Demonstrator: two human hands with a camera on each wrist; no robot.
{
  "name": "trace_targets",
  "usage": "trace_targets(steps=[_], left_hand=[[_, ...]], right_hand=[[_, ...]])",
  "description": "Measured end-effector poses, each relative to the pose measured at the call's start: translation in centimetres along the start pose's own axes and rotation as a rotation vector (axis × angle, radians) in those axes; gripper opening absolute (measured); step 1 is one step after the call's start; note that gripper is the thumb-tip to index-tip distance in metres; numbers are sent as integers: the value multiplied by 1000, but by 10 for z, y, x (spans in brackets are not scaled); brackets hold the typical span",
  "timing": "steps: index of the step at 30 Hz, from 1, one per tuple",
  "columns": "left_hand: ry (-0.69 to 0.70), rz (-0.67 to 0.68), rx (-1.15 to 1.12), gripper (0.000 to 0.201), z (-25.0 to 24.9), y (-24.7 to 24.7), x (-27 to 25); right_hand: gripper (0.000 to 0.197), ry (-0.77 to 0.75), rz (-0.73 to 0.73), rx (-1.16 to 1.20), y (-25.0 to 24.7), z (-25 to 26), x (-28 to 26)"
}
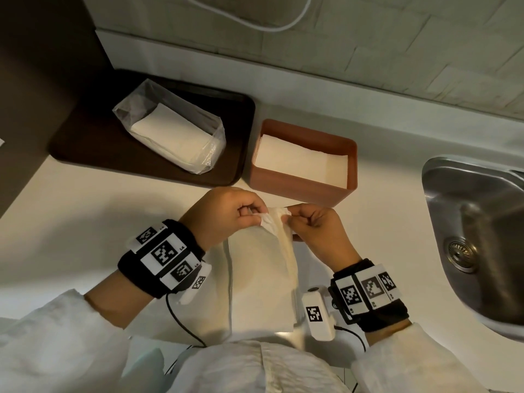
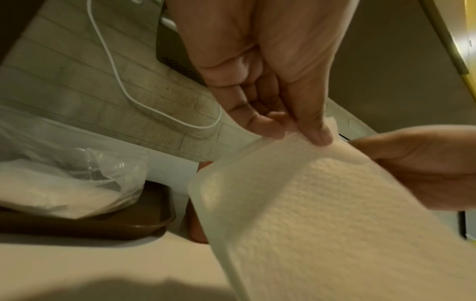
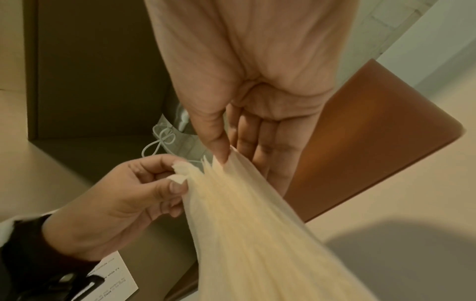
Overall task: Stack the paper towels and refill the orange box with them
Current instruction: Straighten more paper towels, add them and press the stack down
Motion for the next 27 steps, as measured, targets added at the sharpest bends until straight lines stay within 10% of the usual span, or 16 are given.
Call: trace_targets(steps=[27], left_hand=[[278,49,212,27,-9,6,15]], right_hand=[[17,-113,-9,-74,-1,6,1]])
Point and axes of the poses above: each hand's wrist, its own x-axis towards the middle knuckle, its own y-axis out of the palm, z = x × y, the point moved 5 cm from there along x, towards the middle knuckle, and after that the axes turned 15 degrees about -x, right-handed, at the moved point
